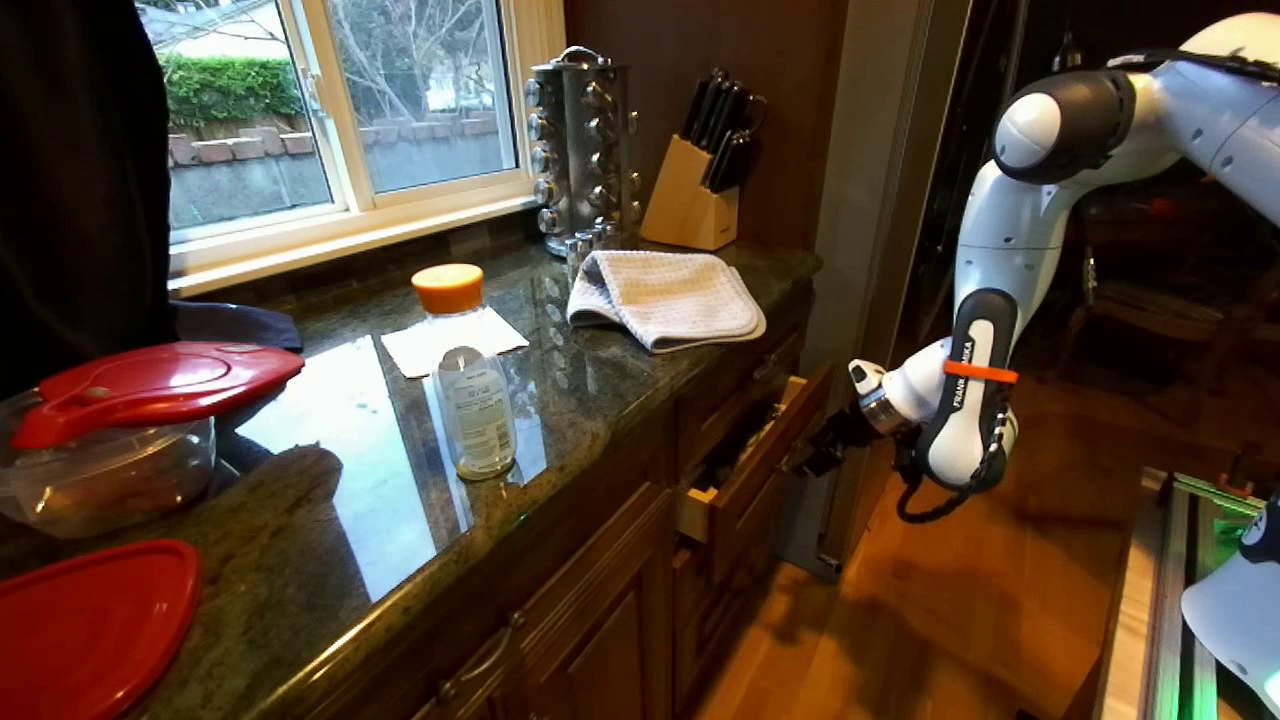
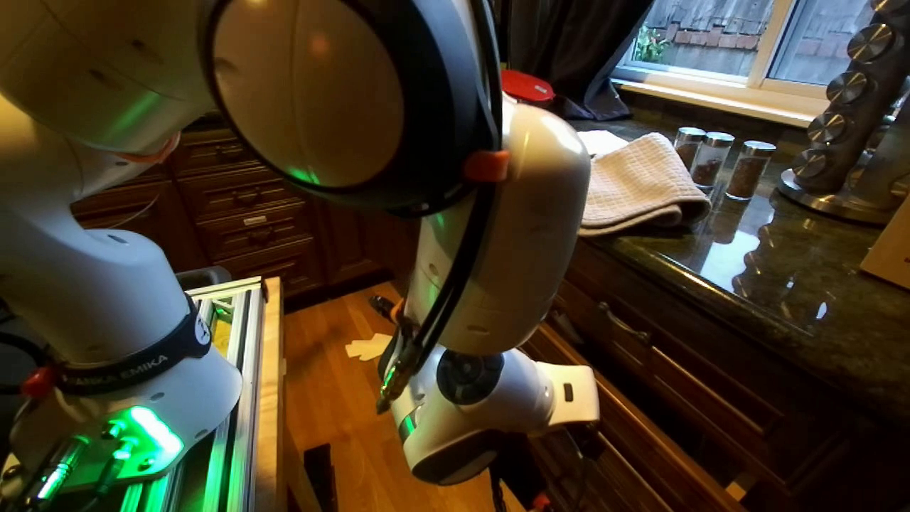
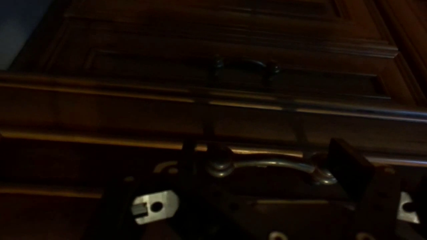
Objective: Close the open drawer
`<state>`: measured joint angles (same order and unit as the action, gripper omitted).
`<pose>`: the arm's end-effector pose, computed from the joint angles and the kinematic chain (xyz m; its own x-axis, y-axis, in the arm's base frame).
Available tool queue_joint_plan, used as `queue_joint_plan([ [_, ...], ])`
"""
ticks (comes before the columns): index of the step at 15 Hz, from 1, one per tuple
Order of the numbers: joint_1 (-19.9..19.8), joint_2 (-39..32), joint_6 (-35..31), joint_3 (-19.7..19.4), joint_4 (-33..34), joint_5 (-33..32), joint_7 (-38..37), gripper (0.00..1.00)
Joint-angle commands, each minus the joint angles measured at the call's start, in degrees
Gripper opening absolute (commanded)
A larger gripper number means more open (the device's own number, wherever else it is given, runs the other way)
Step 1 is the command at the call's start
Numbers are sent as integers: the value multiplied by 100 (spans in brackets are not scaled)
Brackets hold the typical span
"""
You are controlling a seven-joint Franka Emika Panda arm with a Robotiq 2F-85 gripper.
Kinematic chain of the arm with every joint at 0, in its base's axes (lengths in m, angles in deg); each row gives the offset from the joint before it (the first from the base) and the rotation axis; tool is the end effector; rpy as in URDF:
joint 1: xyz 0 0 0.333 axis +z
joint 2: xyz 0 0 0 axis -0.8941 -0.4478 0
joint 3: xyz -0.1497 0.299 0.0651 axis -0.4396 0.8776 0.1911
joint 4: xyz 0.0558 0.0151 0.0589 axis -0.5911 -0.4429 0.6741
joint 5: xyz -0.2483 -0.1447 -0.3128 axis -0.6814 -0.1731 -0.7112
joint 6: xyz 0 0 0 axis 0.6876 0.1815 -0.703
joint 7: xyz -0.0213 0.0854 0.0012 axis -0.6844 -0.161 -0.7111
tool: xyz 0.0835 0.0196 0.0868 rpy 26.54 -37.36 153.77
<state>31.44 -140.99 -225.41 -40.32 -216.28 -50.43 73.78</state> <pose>0.4595 -0.1531 -0.0434 0.7386 0.2316 0.6332 0.2662 -0.9630 0.0417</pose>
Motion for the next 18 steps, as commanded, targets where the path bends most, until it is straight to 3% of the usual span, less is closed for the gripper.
queue_joint_plan([
  [1,198,-435,-389,-181,521,-374,-501,100],
  [9,349,-1120,-1265,-393,1461,-944,-1225,100],
  [15,603,-1043,-1973,-600,1553,-959,-1444,100],
  [16,129,-1028,-1735,-148,1586,-1121,-1171,100],
  [18,150,-1107,-1727,-130,1704,-1121,-1256,100],
])
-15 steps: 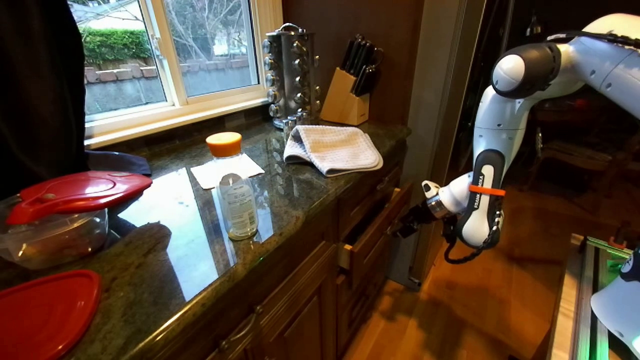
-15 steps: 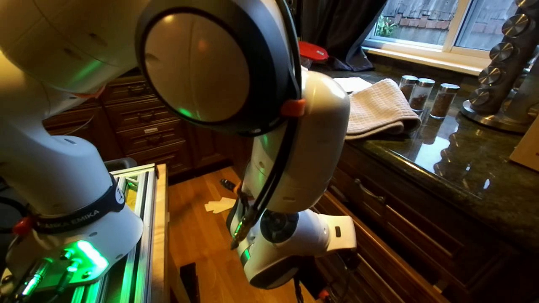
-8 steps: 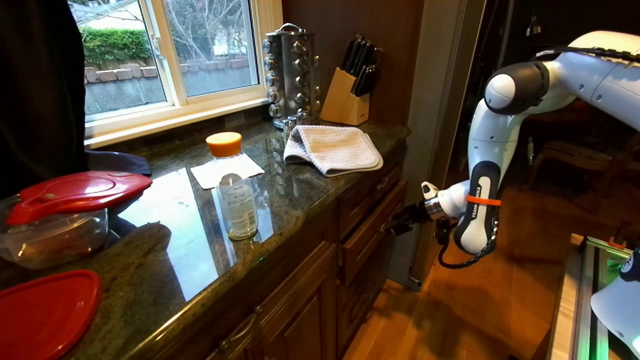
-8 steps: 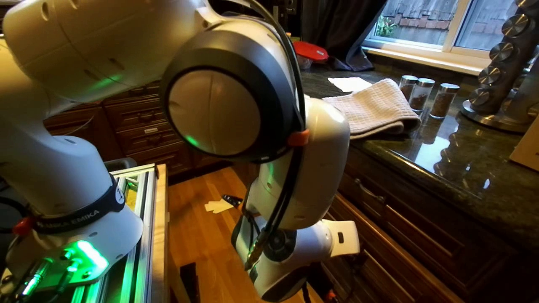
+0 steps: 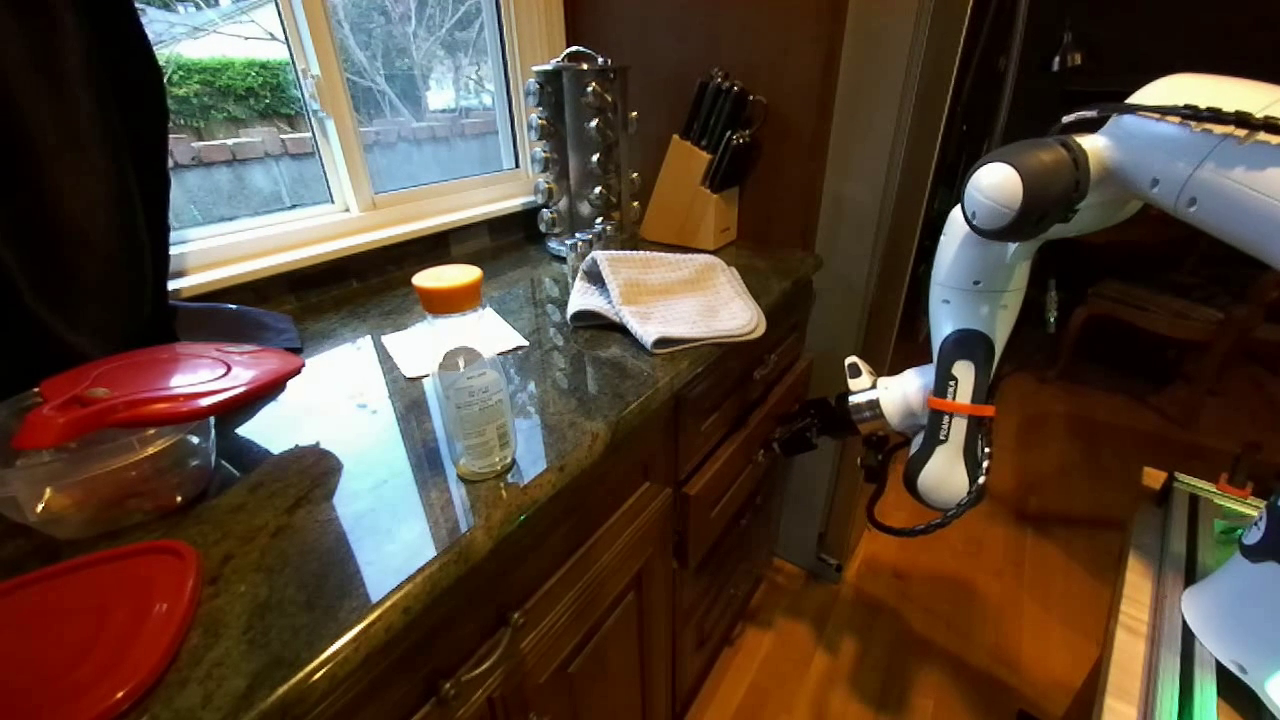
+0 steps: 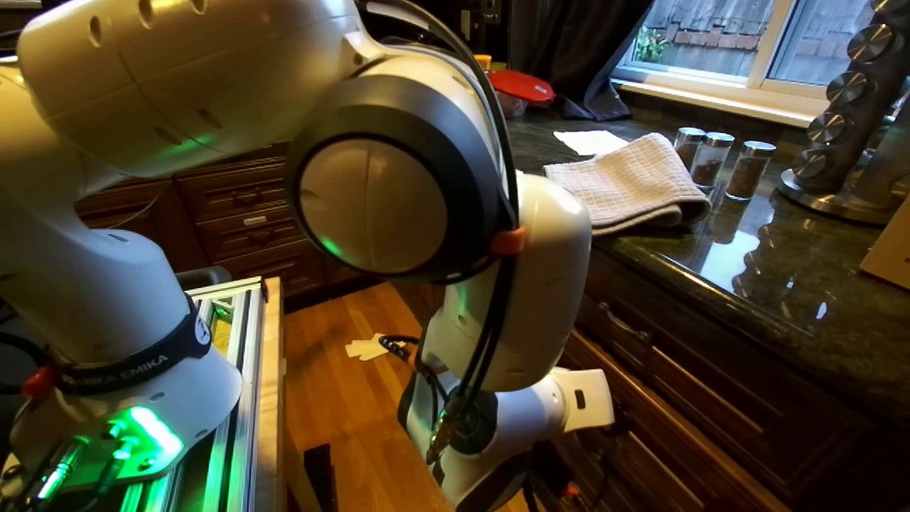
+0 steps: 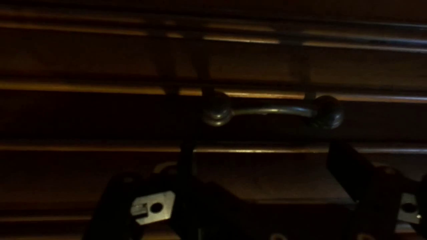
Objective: Close the open drawer
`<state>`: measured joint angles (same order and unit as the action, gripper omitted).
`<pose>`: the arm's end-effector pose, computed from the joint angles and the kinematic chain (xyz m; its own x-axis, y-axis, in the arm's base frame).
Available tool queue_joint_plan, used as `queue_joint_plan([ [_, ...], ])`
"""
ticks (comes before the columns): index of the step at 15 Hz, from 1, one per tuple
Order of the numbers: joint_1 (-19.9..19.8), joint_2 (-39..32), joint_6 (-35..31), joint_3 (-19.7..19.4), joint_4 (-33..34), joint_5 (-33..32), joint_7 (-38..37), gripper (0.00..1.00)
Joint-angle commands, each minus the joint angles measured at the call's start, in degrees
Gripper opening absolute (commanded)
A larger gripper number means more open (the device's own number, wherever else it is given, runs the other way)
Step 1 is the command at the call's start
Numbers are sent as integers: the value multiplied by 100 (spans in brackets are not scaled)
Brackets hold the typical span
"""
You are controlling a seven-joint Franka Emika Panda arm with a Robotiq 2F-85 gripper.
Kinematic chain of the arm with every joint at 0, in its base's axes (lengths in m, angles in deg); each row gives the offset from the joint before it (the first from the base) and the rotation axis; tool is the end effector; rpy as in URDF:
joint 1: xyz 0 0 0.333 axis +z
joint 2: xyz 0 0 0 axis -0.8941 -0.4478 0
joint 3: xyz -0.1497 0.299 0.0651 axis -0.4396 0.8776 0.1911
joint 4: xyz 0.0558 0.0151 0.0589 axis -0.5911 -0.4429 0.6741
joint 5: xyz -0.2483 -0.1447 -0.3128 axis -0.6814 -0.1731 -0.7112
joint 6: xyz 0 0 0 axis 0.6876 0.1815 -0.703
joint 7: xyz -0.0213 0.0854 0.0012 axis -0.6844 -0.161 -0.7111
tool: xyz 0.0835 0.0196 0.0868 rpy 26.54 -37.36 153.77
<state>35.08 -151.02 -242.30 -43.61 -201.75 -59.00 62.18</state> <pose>0.4961 -0.1544 -0.0519 0.5048 0.1511 0.8499 0.2809 -0.9597 0.0039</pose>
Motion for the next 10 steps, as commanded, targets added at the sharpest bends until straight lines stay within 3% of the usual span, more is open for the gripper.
queue_joint_plan([
  [1,-235,-113,-37,231,288,-276,-110,100],
  [4,-307,-222,-38,366,494,-341,-1,100],
  [5,-172,-74,49,247,293,-191,-43,100],
  [6,294,60,-77,-187,159,131,-237,100],
  [10,740,883,-7,-683,-881,502,5,100],
])
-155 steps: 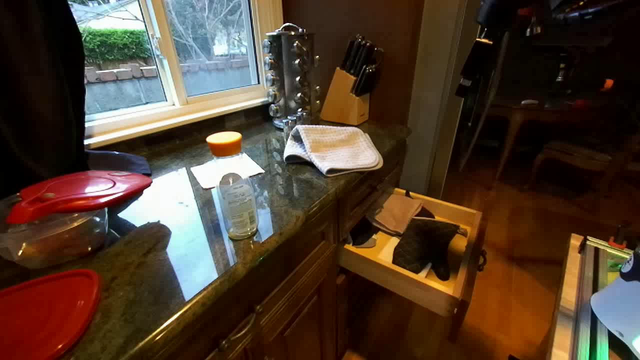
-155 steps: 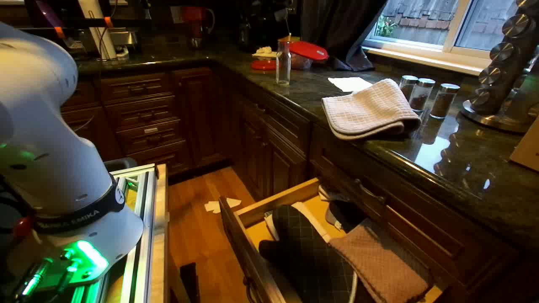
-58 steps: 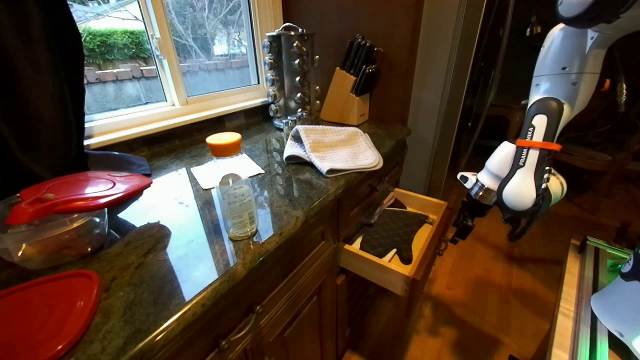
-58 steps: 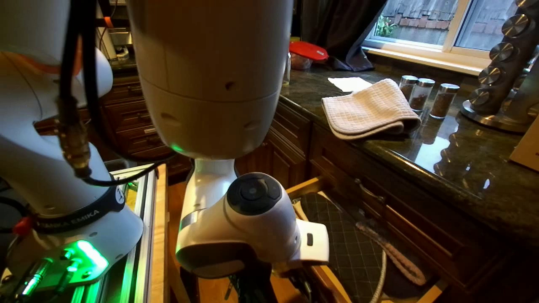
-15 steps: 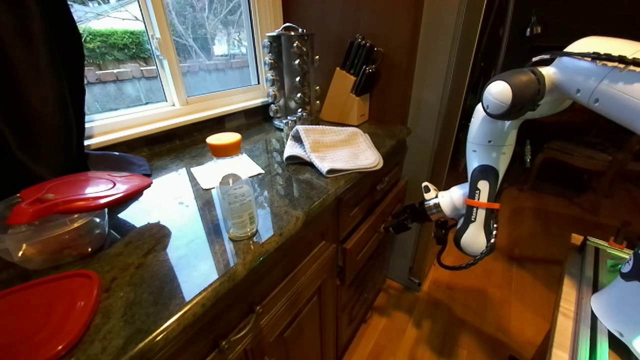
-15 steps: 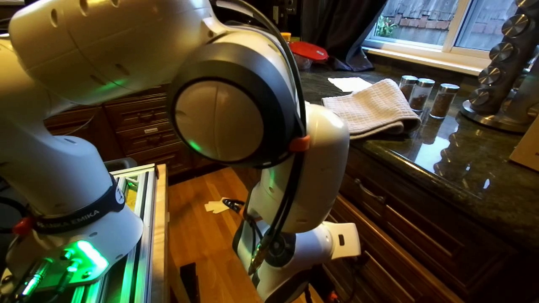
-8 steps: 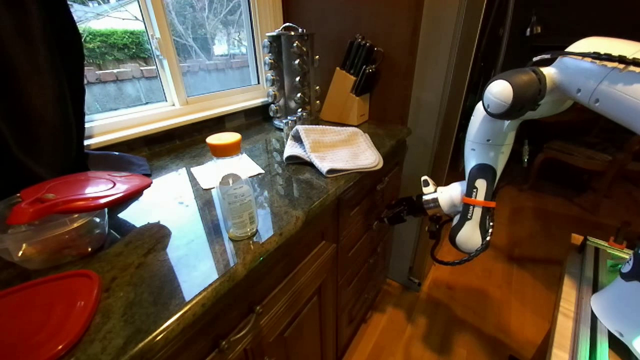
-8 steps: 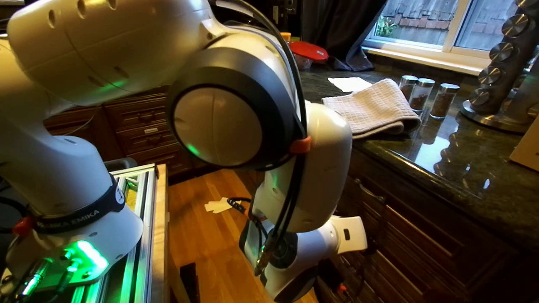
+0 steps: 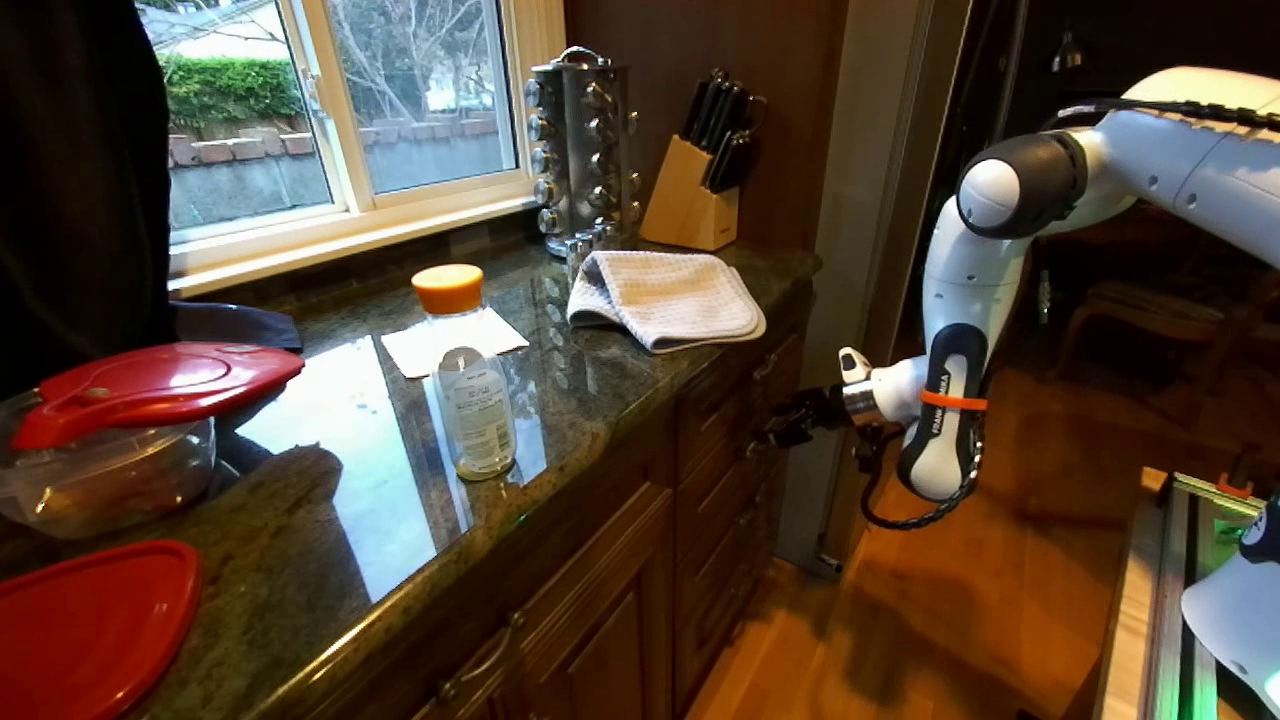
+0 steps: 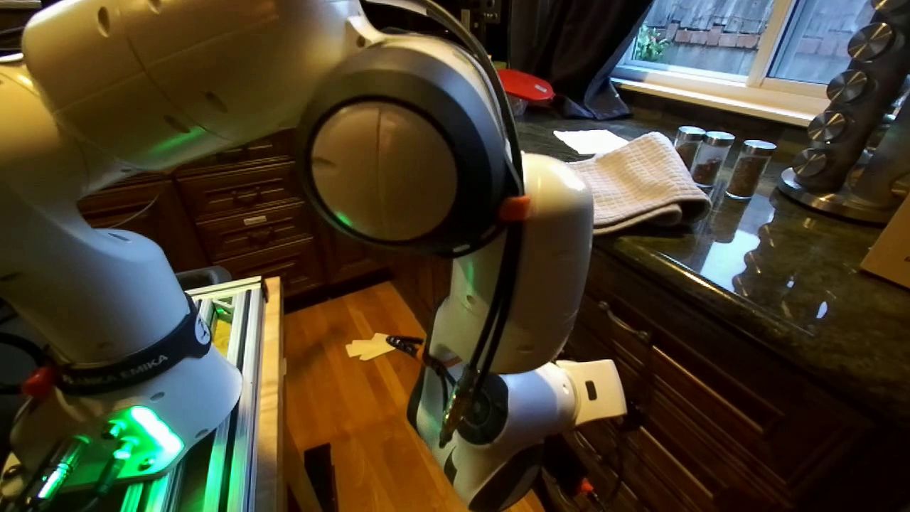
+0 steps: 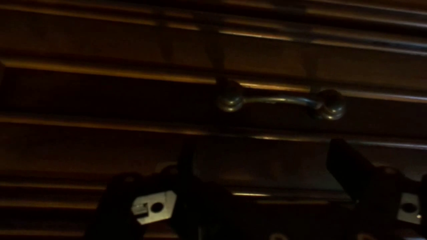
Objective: Close the open drawer
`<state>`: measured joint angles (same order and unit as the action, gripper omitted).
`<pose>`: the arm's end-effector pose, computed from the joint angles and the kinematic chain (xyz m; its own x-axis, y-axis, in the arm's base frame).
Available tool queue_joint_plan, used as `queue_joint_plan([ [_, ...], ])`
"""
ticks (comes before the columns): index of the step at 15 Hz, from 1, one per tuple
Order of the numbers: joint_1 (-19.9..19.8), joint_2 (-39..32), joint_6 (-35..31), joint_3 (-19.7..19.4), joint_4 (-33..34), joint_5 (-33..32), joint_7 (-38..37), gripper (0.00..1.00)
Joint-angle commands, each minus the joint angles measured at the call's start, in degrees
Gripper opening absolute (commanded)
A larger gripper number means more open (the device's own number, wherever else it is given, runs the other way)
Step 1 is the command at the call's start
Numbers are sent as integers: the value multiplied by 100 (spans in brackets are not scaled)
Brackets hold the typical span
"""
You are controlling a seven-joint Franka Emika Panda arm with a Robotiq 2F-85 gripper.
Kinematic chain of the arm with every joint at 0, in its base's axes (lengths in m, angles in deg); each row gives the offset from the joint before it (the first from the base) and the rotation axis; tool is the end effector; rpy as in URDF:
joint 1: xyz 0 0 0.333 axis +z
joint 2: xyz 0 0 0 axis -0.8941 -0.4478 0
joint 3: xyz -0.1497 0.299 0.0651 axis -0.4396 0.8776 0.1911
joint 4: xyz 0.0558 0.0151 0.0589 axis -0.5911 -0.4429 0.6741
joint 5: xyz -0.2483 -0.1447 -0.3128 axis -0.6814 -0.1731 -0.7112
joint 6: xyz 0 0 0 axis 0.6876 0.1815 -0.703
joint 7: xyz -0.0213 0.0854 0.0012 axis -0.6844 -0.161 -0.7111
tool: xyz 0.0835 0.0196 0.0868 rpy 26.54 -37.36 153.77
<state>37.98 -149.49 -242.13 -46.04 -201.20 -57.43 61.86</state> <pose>0.5087 -0.1597 -0.0404 0.4952 0.1972 0.8461 0.2873 -0.9563 0.0548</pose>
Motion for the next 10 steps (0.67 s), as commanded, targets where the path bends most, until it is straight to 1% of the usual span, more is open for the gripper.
queue_joint_plan([
  [1,556,991,-4,-543,-1258,393,48,100],
  [3,721,1465,208,-723,-1768,404,10,100],
  [5,906,2047,435,-931,-2375,467,123,100],
  [7,982,2666,729,-1072,-2962,326,110,100],
  [8,972,3021,1040,-1113,-3259,115,22,100],
  [9,1141,3325,1134,-1321,-3561,-160,-205,100],
  [10,1216,3642,1418,-1429,-3805,-366,-279,100],
])
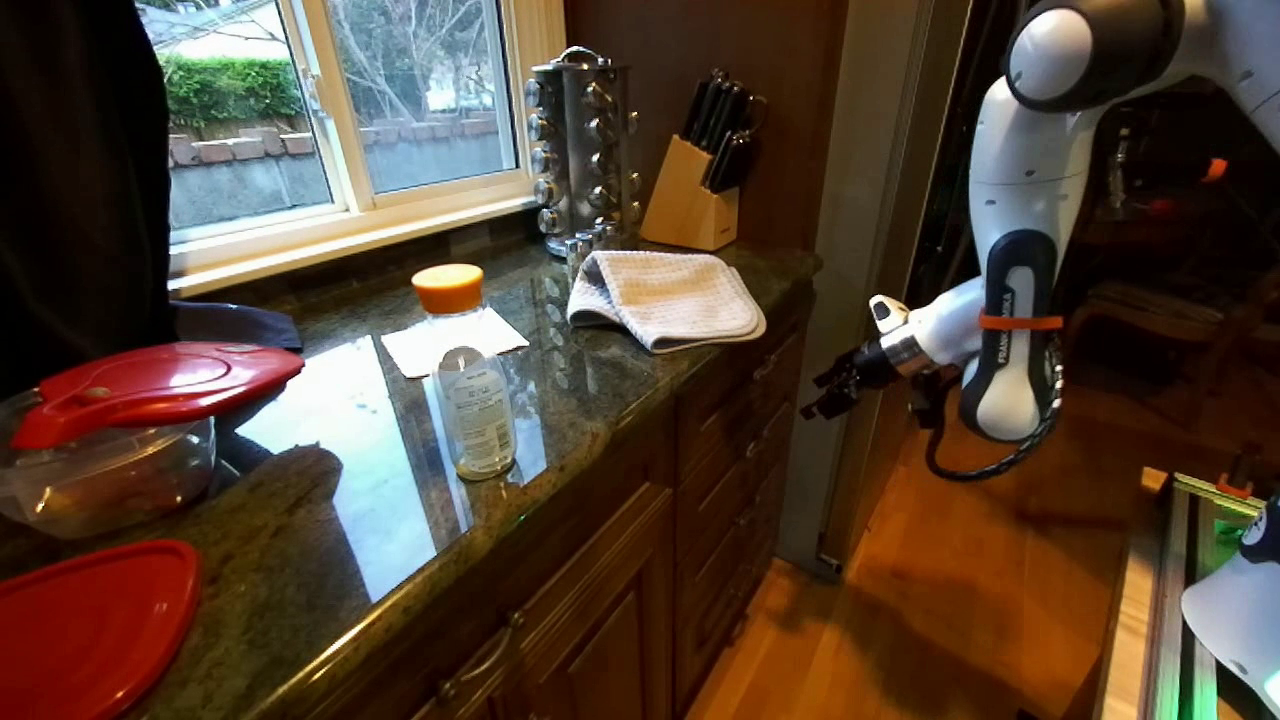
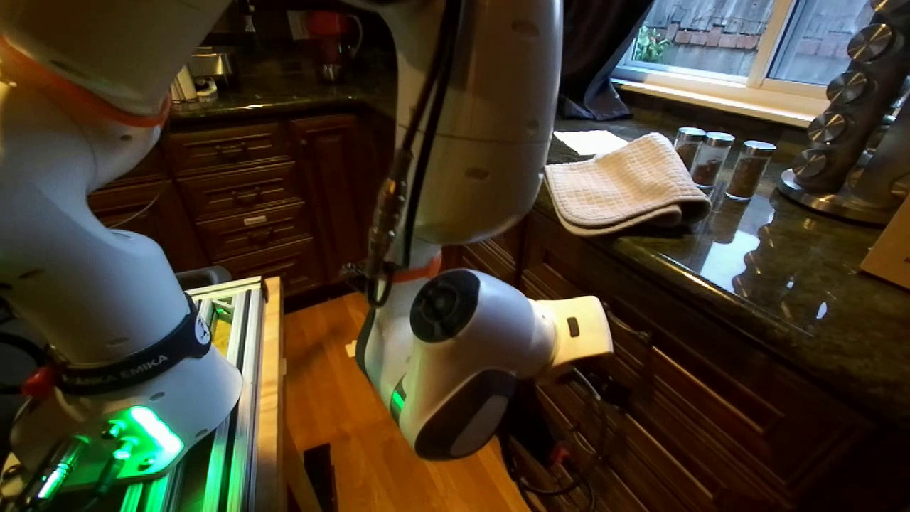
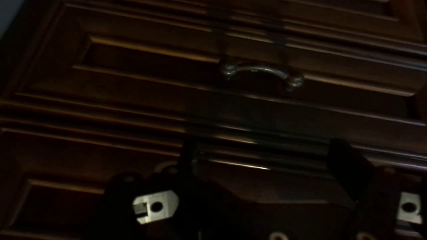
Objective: Close the open drawer
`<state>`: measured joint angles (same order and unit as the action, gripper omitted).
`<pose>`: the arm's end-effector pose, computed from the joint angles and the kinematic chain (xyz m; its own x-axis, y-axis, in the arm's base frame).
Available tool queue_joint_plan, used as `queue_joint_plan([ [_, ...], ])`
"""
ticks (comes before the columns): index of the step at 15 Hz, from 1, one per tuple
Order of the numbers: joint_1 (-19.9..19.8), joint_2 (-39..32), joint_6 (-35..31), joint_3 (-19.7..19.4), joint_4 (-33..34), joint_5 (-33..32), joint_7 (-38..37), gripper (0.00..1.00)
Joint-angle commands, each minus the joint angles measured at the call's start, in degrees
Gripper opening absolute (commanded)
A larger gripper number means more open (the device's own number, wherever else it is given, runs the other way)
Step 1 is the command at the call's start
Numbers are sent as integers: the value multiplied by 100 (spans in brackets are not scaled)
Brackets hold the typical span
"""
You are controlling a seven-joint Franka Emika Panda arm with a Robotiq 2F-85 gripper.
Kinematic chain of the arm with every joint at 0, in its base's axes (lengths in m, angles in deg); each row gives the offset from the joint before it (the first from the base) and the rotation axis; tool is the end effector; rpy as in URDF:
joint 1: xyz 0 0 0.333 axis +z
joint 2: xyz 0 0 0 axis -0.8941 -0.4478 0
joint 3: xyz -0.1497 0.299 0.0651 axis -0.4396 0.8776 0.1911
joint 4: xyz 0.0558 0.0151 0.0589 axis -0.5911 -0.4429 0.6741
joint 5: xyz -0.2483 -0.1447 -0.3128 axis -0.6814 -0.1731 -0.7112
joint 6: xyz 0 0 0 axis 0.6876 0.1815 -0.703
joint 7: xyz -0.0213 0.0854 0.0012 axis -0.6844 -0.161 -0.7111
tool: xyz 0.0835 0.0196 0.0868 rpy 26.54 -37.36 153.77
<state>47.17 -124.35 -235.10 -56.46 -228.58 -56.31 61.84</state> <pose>0.4458 -0.1500 0.0765 0.6483 0.2887 0.7045 0.2913 -0.9490 0.1208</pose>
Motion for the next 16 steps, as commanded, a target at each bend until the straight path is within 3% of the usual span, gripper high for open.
queue_joint_plan([
  [1,339,1445,943,-492,-1260,-795,-377,100],
  [6,441,3067,2200,-782,-1887,-2293,-1365,100],
  [11,342,4503,3458,-502,-1896,-3899,-3410,100],
  [15,446,4841,3919,-359,-1739,-4685,-5005,100],
  [16,396,4632,3702,-392,-1709,-4337,-4325,100],
])
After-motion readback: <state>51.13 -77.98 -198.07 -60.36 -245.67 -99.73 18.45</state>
